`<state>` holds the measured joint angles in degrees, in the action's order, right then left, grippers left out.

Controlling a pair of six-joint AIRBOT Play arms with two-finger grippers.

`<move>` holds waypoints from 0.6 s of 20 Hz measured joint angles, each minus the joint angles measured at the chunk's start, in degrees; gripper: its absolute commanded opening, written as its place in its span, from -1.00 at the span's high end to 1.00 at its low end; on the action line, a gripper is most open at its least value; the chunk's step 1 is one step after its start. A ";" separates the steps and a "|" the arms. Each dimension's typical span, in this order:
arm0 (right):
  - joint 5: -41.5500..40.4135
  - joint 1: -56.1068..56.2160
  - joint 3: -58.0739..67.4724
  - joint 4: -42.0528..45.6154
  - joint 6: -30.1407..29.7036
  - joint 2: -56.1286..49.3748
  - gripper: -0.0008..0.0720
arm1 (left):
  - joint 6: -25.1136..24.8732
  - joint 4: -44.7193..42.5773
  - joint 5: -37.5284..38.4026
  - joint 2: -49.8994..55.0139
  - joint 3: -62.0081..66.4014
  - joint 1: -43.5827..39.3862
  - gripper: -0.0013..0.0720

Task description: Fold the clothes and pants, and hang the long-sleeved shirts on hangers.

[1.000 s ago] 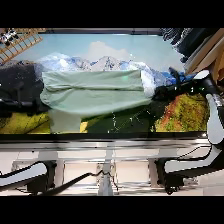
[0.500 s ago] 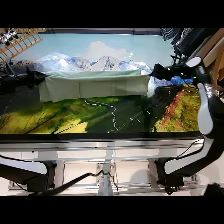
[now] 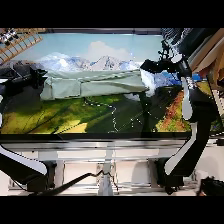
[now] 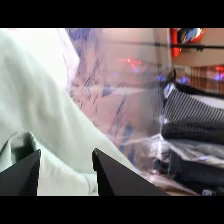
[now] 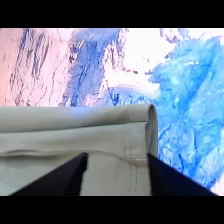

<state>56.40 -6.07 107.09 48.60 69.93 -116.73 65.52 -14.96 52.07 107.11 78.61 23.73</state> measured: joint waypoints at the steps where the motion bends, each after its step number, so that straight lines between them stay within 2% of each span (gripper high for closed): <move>1: 1.36 -0.46 0.72 0.46 -0.52 -0.17 -0.39 | -0.22 0.76 0.50 0.00 0.07 0.31 0.00; 4: 8.85 -3.91 1.44 3.15 0.66 -0.48 -0.38 | -2.69 2.01 4.83 -0.98 0.15 1.92 0.01; 8: 18.12 -6.80 -0.07 1.79 0.94 -2.08 -0.32 | -5.64 -0.28 10.88 -3.87 0.17 2.21 0.07; 10: 19.89 -6.78 -0.37 0.00 0.33 -3.34 -0.28 | -6.27 -3.98 12.33 -5.29 0.17 1.07 0.38; 12: 20.70 -6.08 -0.46 -2.08 -0.70 -4.66 -0.28 | -6.80 -8.83 13.51 -6.25 0.17 -0.61 0.38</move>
<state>77.10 -12.14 106.63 46.52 69.23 -121.38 58.72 -23.79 65.58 100.86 78.78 23.11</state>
